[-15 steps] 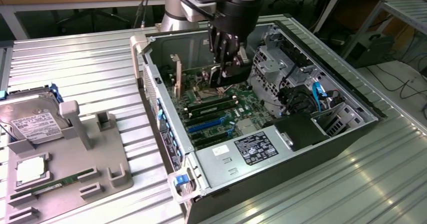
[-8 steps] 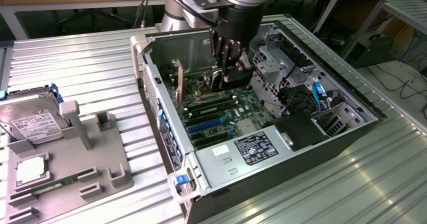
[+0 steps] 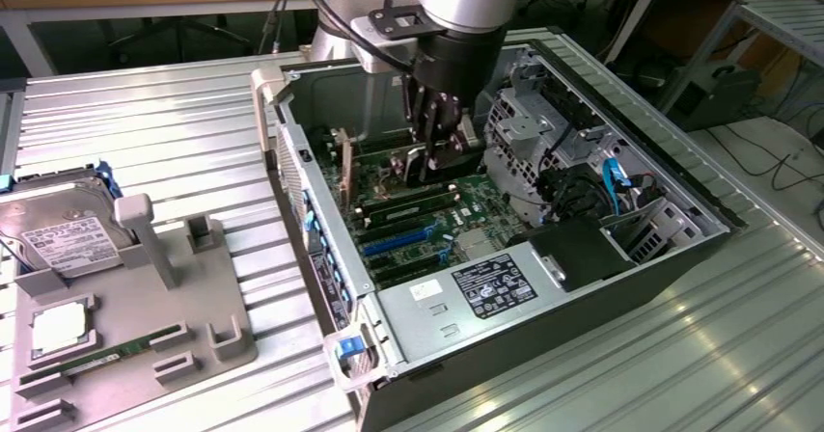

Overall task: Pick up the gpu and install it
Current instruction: 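Insert the gpu into the slot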

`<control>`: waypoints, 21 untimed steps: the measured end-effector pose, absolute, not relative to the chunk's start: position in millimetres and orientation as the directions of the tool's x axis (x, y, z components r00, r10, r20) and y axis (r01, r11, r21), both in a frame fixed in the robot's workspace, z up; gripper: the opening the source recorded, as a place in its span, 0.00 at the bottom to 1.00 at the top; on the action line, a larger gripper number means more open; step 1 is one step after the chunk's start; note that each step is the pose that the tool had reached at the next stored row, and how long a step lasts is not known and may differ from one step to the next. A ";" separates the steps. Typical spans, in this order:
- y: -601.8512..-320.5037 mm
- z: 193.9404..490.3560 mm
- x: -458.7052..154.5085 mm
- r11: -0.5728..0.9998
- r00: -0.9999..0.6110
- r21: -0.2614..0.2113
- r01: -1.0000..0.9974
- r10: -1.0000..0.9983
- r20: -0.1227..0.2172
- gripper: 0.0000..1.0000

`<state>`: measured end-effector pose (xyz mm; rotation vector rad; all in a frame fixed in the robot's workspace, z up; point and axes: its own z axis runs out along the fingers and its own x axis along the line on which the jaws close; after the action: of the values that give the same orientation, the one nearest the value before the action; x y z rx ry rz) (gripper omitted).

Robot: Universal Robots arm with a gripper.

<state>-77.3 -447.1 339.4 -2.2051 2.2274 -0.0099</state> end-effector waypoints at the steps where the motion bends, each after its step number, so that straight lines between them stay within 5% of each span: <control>1: -447.0 336.7 -77.5 0.010 -0.010 -0.010 -1.000 -1.000 -0.001 0.28; 21: -452.0 299.9 -79.2 0.010 -0.010 -0.010 -1.000 -1.000 -0.005 0.28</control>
<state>-79.2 -452.0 299.9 -2.2027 2.2254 -0.0050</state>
